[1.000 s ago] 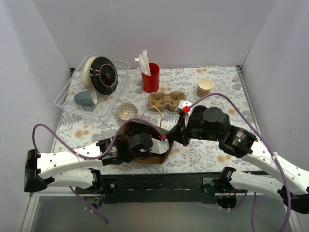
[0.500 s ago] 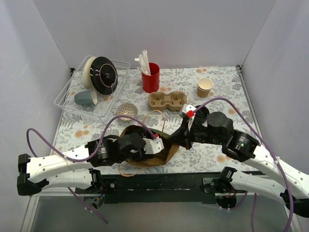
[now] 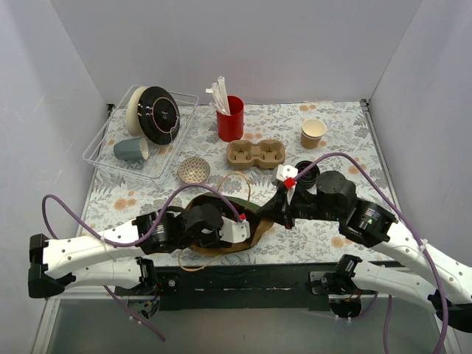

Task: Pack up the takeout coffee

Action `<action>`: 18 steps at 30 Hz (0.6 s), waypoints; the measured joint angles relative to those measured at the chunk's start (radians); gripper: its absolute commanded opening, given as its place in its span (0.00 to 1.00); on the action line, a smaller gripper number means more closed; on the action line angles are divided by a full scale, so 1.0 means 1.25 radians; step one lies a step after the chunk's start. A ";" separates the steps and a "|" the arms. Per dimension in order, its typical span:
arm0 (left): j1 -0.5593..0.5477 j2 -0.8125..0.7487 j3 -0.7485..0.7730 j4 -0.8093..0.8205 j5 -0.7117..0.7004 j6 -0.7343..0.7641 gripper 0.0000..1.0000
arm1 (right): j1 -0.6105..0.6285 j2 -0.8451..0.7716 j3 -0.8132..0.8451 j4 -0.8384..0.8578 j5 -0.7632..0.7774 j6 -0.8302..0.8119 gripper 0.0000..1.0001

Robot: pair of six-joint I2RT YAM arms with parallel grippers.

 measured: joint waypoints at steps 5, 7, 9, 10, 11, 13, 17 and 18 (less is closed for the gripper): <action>0.011 -0.002 -0.008 0.014 0.012 0.063 0.00 | -0.018 0.005 0.001 -0.006 -0.025 -0.047 0.01; 0.017 -0.001 -0.014 0.016 0.023 0.075 0.00 | -0.023 0.016 0.007 -0.009 -0.027 -0.057 0.01; 0.021 -0.001 -0.018 0.018 0.037 0.083 0.00 | -0.025 0.031 0.020 -0.009 -0.027 -0.062 0.04; 0.022 -0.001 -0.021 0.021 0.043 0.085 0.00 | -0.025 0.037 0.024 -0.008 -0.023 -0.062 0.10; 0.022 0.000 -0.023 0.023 0.049 0.086 0.00 | -0.026 0.042 0.028 -0.009 -0.015 -0.060 0.24; 0.022 0.003 -0.024 0.031 0.062 0.084 0.00 | -0.026 0.057 0.042 -0.012 0.011 -0.044 0.29; 0.022 0.019 -0.026 0.052 0.071 0.079 0.00 | -0.026 0.111 0.107 -0.035 0.093 0.018 0.44; 0.022 0.020 -0.027 0.060 0.072 0.079 0.00 | -0.026 0.129 0.136 -0.051 0.124 0.046 0.44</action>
